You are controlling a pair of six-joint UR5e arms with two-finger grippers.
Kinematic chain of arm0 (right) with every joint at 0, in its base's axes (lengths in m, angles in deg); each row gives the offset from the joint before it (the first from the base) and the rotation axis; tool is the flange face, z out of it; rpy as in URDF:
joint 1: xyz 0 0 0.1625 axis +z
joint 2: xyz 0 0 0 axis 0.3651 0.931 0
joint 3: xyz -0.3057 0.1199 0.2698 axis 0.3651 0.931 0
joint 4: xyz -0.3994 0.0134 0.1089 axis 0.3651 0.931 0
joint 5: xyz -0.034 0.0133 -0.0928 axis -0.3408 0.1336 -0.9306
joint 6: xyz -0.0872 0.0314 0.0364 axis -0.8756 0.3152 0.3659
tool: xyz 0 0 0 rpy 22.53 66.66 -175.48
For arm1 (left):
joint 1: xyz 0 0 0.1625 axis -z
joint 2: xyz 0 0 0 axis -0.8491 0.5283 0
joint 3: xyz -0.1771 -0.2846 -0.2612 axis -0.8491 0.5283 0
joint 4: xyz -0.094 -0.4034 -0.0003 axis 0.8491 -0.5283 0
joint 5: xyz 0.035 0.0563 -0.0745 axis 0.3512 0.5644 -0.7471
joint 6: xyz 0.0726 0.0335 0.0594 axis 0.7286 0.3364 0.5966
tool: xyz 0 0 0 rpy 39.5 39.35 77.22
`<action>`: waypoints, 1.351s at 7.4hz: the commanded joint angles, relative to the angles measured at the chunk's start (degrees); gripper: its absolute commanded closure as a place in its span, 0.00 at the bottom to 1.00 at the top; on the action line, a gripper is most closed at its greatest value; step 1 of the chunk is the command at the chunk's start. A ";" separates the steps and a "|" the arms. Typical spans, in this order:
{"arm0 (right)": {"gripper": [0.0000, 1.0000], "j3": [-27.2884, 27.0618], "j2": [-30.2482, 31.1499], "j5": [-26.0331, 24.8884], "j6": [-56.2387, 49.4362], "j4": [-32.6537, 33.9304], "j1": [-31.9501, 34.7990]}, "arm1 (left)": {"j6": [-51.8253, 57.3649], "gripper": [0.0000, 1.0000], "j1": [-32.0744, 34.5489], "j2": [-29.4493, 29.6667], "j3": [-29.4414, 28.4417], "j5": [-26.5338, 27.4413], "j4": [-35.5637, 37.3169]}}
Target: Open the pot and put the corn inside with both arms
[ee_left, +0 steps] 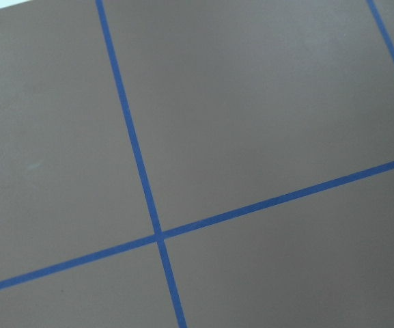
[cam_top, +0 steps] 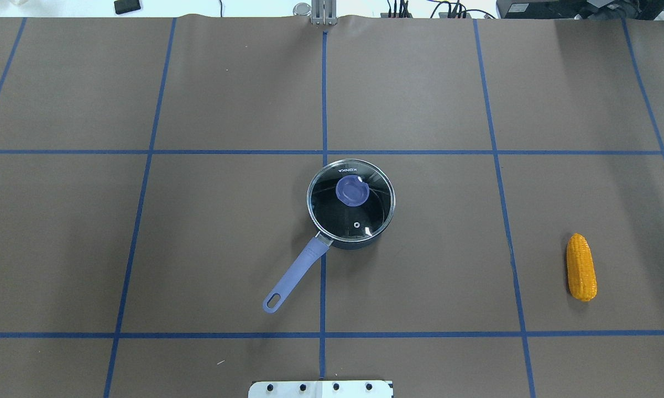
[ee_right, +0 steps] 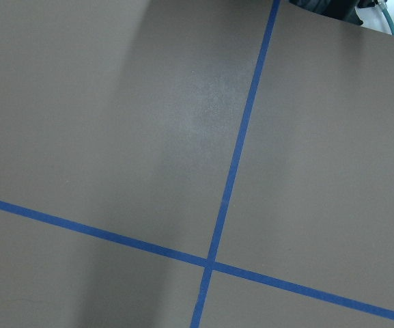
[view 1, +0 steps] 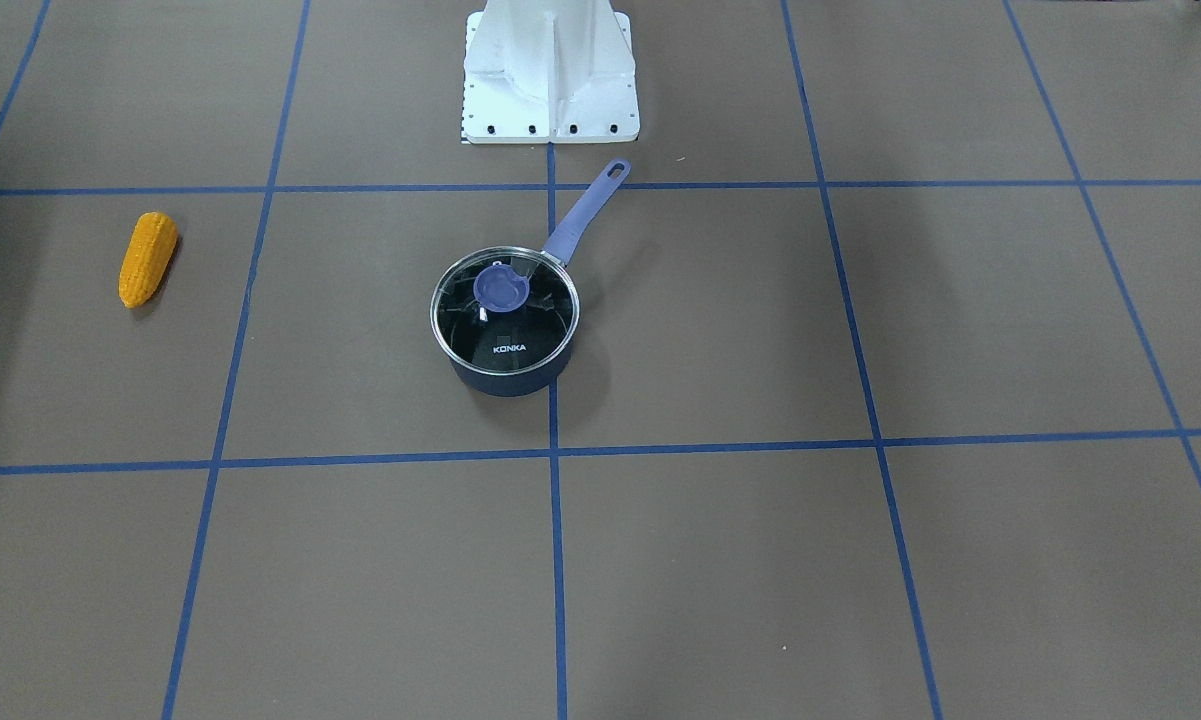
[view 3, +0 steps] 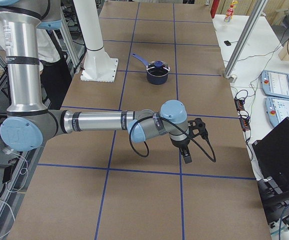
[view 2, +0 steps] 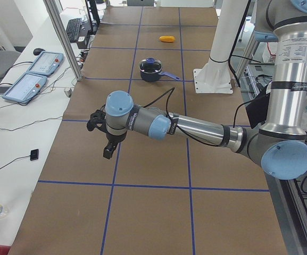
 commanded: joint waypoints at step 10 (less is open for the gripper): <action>0.00 -2.44 -2.71 0.39 15.20 -0.20 -7.33 | -62.34 0.01 -44.70 40.04 1.21 19.24 18.17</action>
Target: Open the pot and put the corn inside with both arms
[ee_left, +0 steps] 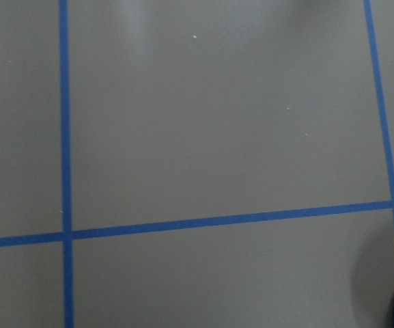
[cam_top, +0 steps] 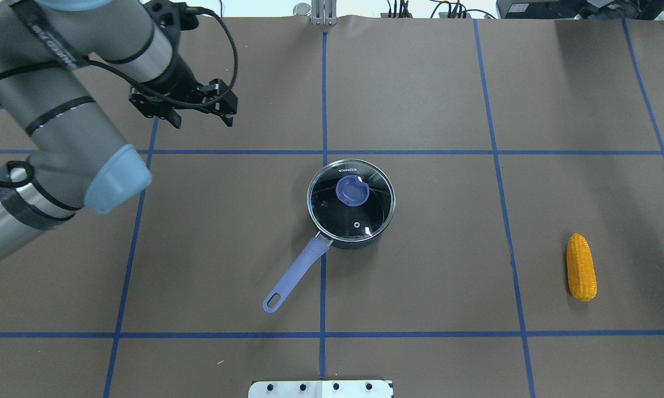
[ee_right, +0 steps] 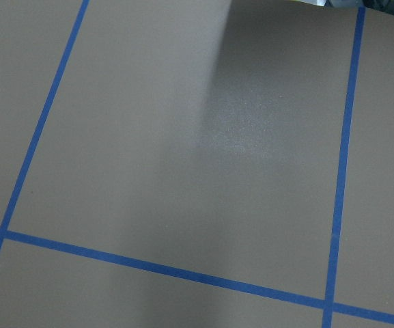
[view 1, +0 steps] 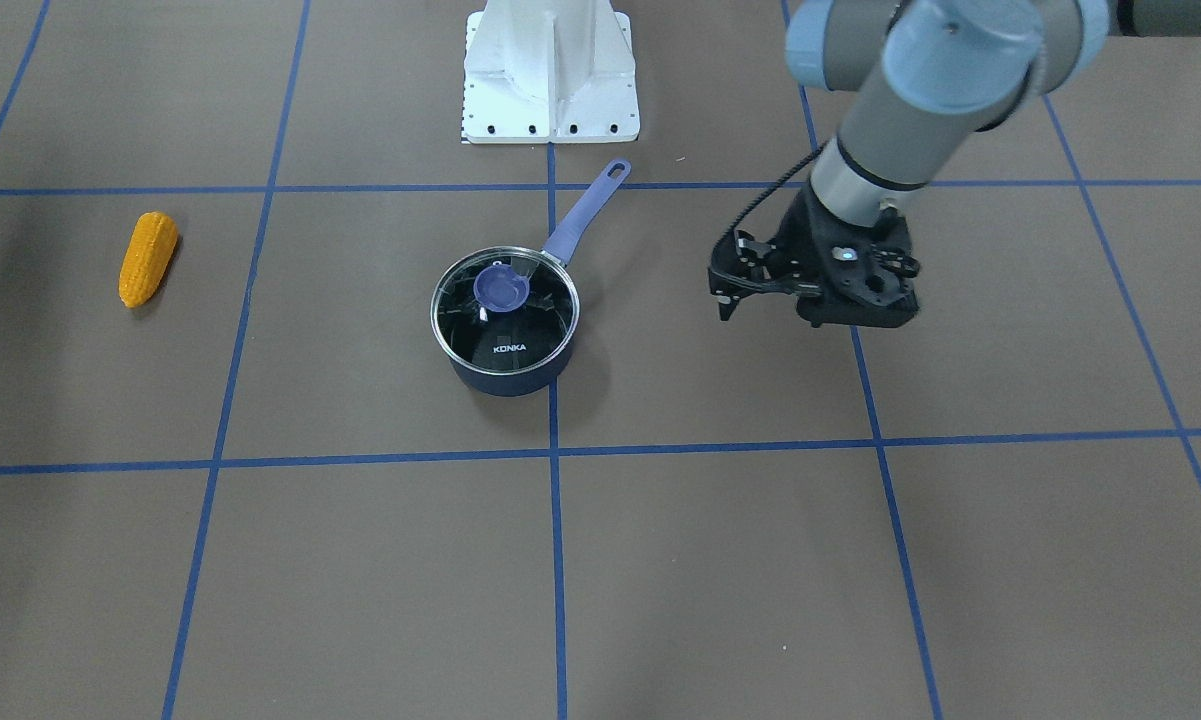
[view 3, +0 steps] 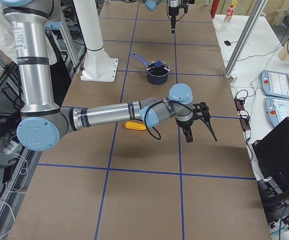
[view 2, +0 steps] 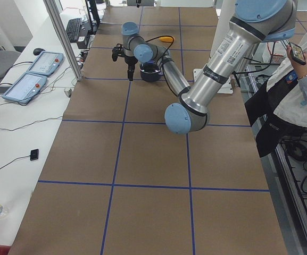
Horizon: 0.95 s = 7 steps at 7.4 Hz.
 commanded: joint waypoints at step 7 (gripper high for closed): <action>0.00 0.42 0.45 0.03 2.74 -0.09 0.00 | -11.83 0.01 -17.45 24.65 -25.08 13.51 1.14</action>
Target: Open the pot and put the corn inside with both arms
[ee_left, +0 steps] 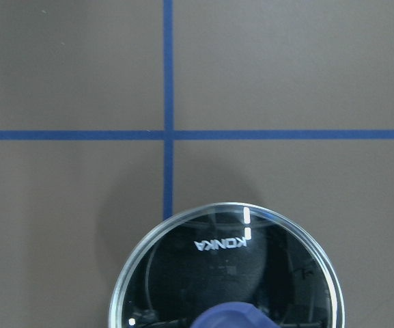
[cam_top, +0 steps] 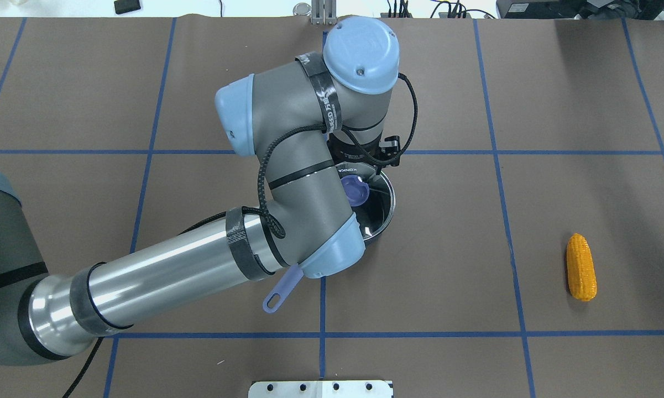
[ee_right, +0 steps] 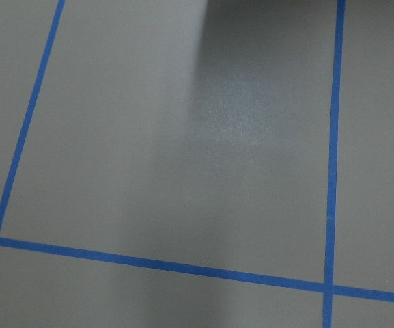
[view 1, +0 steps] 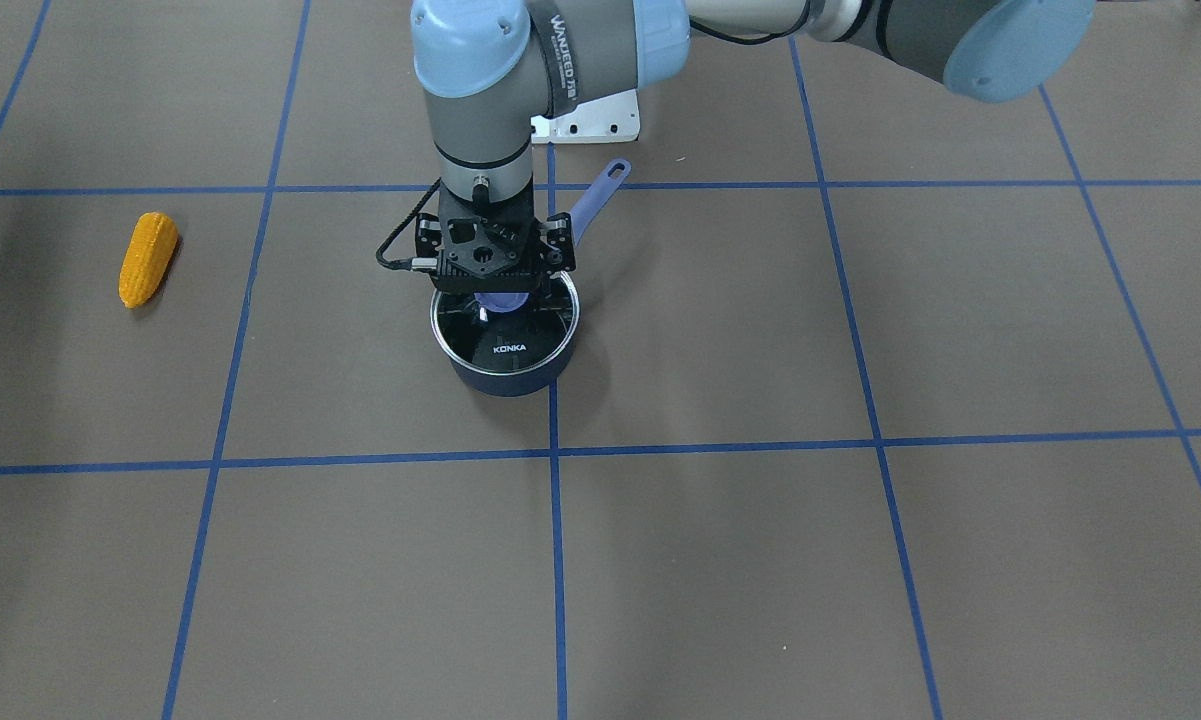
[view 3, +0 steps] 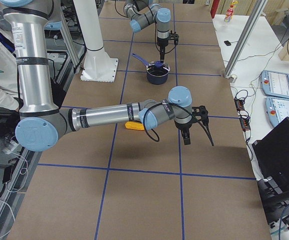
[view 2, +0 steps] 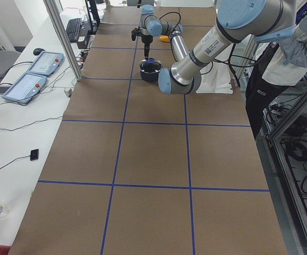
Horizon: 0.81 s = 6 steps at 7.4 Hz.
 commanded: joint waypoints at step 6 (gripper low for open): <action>0.00 0.11 0.35 -0.08 0.02 0.00 0.00 | -1.08 0.02 -2.33 -0.14 -2.57 1.64 -1.95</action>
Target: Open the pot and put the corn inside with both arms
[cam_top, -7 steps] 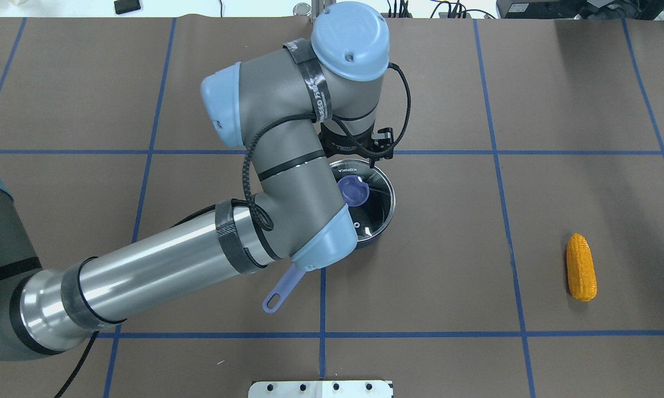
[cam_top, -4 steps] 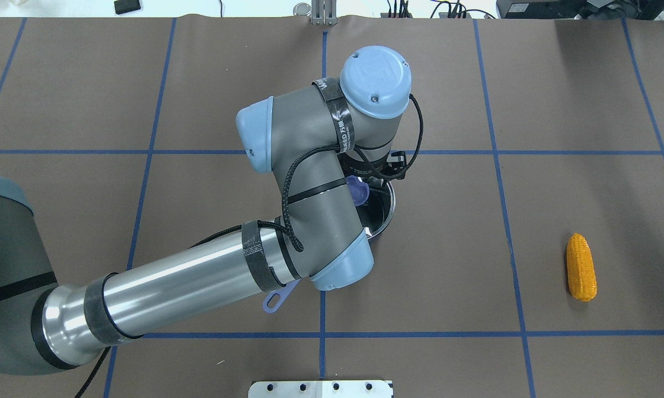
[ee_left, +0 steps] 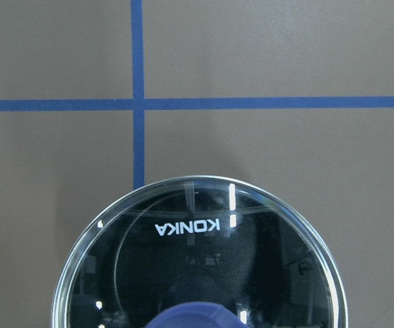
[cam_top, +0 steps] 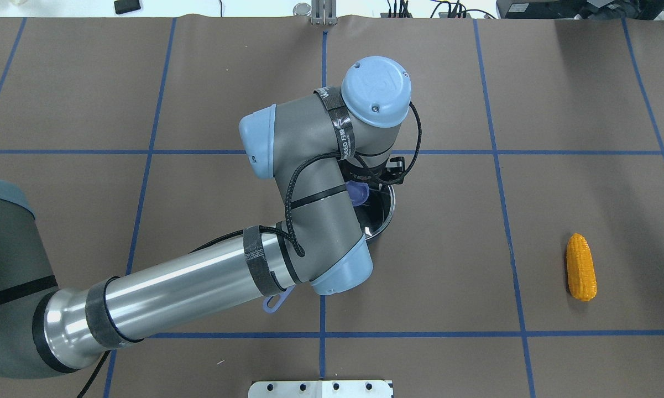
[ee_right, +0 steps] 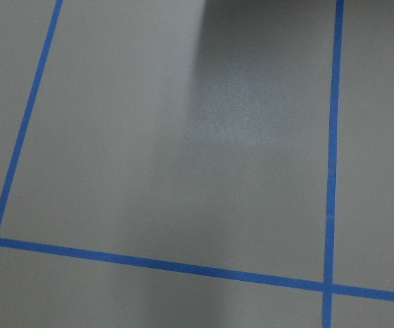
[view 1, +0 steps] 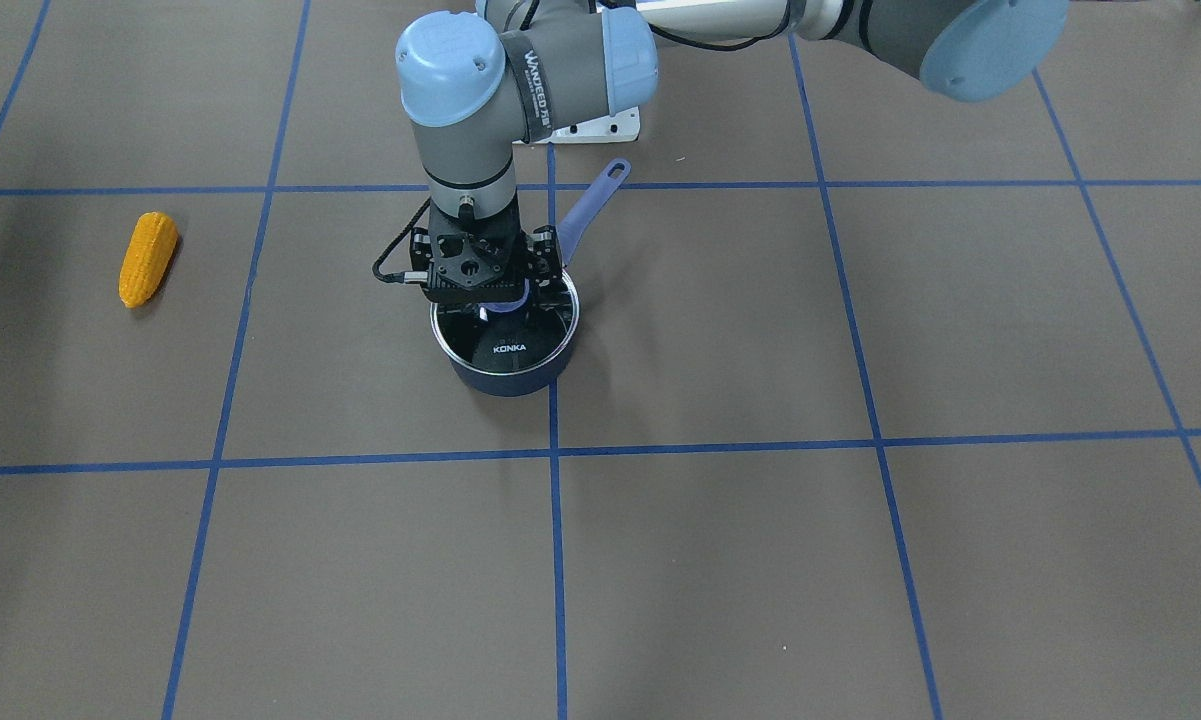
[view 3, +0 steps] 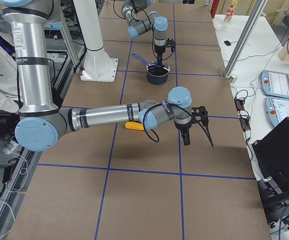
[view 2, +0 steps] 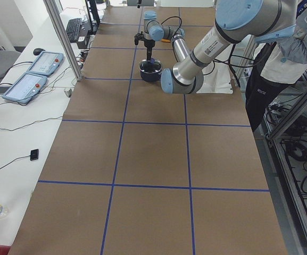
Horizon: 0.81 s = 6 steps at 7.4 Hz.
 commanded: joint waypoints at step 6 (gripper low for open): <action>0.00 0.00 0.17 -0.07 0.00 0.00 0.00 | 0.02 0.25 -0.53 -2.43 0.78 0.00 -2.94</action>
